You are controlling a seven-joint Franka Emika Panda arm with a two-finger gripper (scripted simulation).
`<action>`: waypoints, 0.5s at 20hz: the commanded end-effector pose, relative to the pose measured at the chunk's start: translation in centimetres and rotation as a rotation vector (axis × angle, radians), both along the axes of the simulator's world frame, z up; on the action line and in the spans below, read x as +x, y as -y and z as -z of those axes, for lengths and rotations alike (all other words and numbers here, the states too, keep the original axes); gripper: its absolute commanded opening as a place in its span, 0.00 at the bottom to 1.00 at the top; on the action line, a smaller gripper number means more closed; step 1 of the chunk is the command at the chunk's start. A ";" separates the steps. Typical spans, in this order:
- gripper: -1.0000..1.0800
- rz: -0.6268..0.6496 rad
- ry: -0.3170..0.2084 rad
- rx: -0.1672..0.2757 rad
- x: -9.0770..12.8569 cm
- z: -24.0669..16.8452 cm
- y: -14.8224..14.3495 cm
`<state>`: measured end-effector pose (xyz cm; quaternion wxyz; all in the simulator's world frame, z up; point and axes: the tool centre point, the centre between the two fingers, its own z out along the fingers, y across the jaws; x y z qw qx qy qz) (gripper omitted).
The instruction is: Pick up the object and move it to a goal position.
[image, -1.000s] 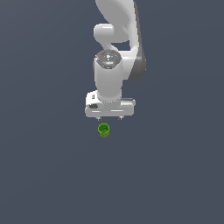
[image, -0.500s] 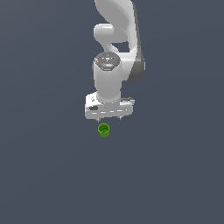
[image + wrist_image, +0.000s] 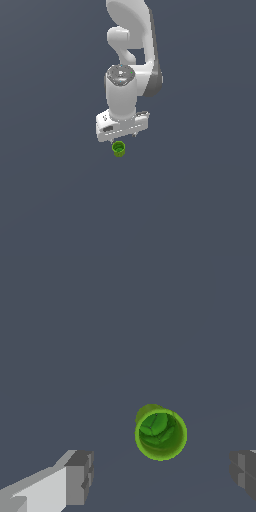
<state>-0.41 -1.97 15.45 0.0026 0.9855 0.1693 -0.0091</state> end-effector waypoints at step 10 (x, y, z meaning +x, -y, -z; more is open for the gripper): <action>0.96 -0.305 0.000 0.001 -0.2 2.0 0.9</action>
